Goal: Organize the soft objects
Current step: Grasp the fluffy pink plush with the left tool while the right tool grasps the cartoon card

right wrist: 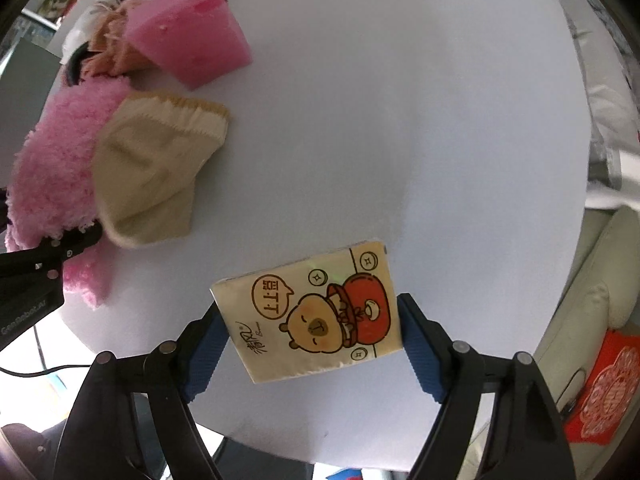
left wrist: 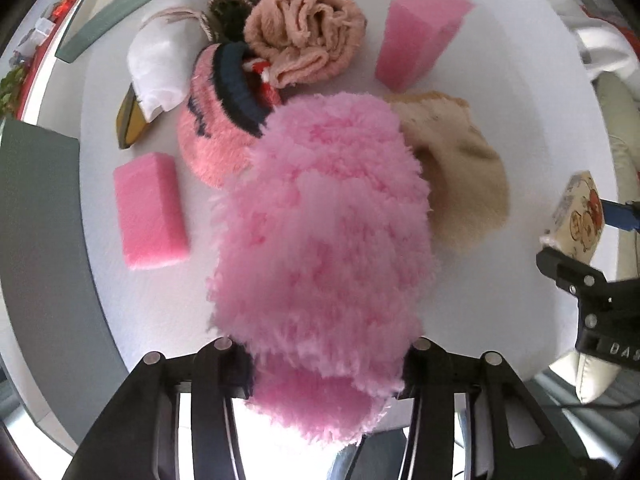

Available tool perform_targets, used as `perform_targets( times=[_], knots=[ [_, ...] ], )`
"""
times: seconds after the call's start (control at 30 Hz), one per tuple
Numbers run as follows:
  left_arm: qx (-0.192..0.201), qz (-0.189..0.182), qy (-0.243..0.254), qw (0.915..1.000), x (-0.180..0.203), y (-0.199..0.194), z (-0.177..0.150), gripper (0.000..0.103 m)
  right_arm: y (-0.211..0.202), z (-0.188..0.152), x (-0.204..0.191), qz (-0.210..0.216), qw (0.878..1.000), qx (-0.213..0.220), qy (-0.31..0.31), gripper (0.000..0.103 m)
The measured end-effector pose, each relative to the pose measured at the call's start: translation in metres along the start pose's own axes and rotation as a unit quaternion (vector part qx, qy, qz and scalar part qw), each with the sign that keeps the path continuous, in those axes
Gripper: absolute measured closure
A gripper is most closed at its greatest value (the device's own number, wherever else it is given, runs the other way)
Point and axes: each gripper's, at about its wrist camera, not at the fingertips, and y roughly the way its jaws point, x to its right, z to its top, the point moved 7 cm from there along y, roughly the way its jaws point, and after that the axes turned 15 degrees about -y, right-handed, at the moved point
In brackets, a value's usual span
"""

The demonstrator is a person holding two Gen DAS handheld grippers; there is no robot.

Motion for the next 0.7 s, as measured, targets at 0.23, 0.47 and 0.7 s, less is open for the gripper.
perform_targets(
  times=[0.23, 0.47, 0.7],
  knots=[
    [0.016, -0.019, 0.024, 0.9994, -0.011, -0.014, -0.016, 0.056, -0.020, -0.024, -0.007, 0.028, 0.997, 0.028, 0.067, 0.020],
    [0.046, -0.036, 0.042, 0.9974, -0.032, -0.032, -0.001, 0.056, -0.049, -0.036, -0.015, 0.064, 0.983, 0.055, 0.161, 0.020],
    [0.077, -0.050, 0.037, 0.9951, -0.054, -0.067, -0.021, 0.056, -0.061, -0.043, -0.010, 0.054, 0.981, 0.067, 0.171, 0.020]
  ],
)
